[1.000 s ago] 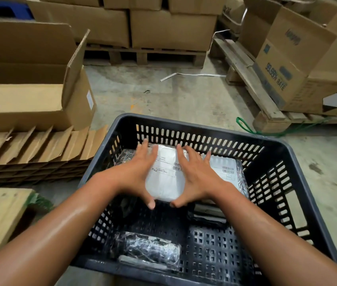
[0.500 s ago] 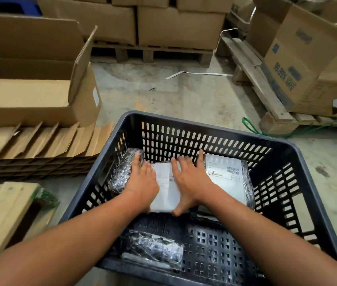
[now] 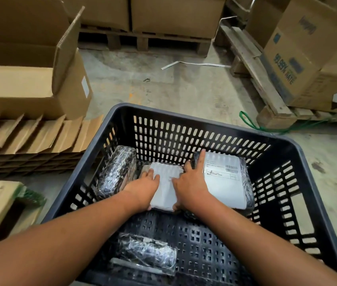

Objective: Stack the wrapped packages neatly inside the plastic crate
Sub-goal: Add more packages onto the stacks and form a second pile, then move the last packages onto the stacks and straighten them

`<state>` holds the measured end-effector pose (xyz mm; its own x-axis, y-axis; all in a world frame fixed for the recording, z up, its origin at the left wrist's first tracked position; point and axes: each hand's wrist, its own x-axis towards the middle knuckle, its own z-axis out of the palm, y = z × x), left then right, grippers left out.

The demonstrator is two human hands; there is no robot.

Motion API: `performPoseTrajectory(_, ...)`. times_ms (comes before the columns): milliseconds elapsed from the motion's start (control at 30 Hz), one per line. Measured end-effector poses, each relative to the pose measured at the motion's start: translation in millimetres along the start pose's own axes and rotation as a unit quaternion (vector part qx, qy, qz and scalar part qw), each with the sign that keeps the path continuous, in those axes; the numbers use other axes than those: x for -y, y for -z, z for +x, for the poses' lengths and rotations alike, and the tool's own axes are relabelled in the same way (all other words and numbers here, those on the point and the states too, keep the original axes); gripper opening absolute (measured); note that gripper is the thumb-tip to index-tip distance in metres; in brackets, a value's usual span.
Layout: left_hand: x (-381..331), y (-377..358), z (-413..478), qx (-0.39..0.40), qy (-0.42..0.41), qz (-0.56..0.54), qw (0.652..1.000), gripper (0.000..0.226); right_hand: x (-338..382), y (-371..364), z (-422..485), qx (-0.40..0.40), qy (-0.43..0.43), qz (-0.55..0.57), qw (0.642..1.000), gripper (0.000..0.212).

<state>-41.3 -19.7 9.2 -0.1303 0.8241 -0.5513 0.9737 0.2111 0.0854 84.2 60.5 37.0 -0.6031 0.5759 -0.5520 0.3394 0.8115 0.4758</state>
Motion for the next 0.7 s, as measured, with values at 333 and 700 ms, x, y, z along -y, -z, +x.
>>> performPoseTrajectory(333,-1,-3,2,-0.042,0.022,-0.051,0.998,0.113,3,-1,-1,-0.026,-0.007,0.027,0.999,0.051)
performPoseTrajectory(700,28,62,-38,-0.073,-0.068,0.042,0.994,0.093,-11,-2,-8,-0.130,0.045,0.172,0.976,0.039)
